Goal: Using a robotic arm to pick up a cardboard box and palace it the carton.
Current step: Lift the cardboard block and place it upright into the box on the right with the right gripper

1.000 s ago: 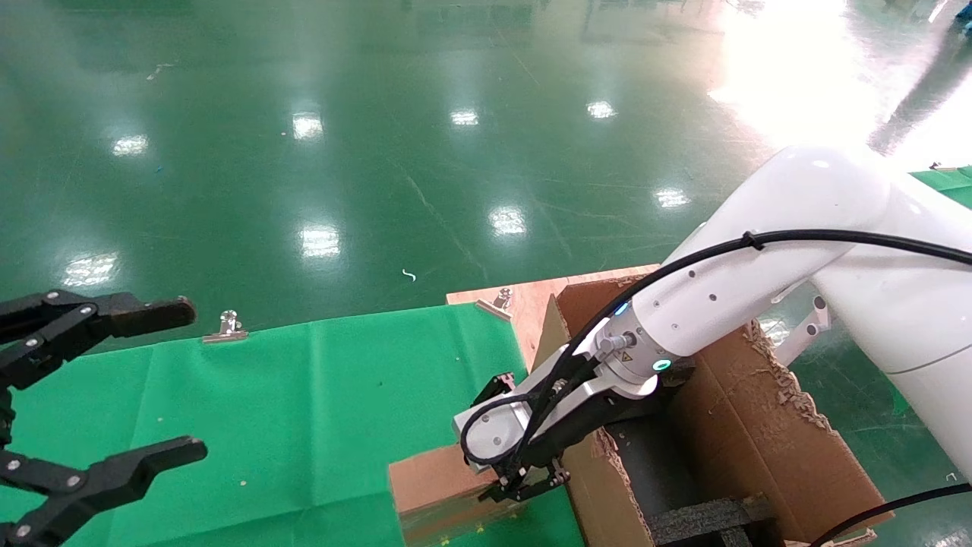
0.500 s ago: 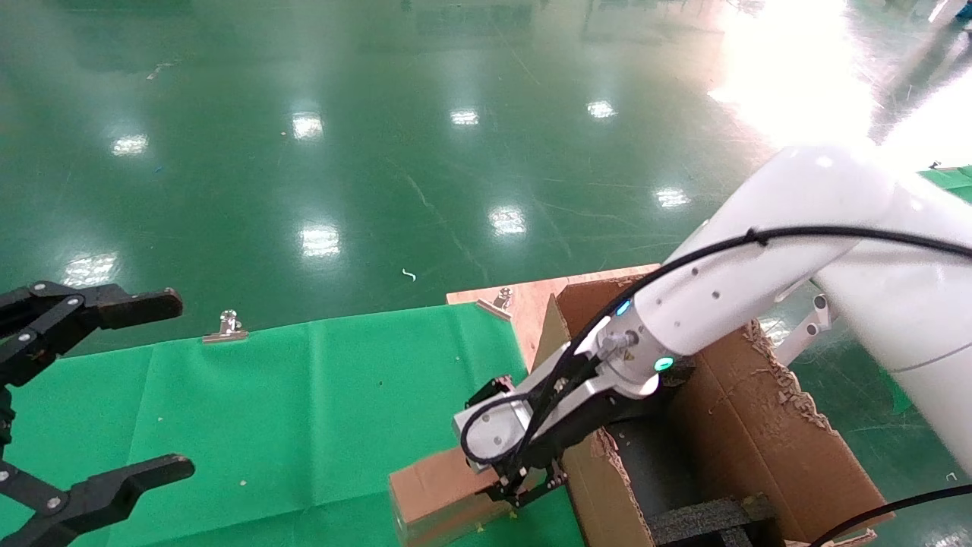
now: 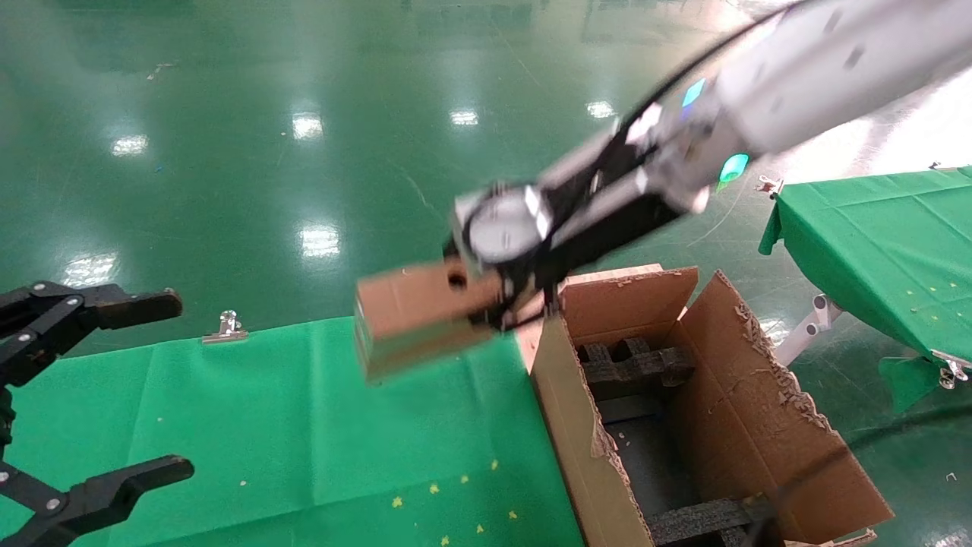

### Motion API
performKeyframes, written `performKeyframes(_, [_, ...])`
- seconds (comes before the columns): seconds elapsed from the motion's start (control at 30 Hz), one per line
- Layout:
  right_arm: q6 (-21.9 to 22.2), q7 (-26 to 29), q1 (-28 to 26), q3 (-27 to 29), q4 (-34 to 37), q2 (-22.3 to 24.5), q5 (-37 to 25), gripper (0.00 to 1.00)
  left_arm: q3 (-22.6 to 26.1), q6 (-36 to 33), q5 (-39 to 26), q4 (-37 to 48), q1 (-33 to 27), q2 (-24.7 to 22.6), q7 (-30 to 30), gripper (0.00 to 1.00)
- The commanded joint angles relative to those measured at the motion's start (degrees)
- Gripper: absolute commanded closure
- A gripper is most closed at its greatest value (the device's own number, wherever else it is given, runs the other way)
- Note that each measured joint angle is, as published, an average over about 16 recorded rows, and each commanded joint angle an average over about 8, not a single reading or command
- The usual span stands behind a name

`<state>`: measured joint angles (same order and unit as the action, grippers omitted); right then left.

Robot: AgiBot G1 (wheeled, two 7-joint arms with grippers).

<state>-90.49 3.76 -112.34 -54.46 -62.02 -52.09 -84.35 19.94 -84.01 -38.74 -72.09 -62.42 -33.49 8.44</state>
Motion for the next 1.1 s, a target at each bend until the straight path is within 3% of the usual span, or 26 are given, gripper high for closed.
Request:
performKeyframes(0.03, [-0.01,-0.54,-3.23,-0.24,1.18,-0.1,0.64,1.0,0.0,0.0,0.0,0.0,0.0,0.0,0.0,0.0])
performKeyframes(0.43, [0.22,-3.3,-7.17,-3.27,5.13,1.58,4.91,1.0,0.01,0.0,0.01,0.0,0.0,0.0,0.0,0.0])
performKeyframes(1.1, [-0.26,-7.36,-15.61,-14.76,9.27,18.51,-0.15,1.0,0.02,0.01,0.01,0.0,-0.01,0.01,-0.01,0.0])
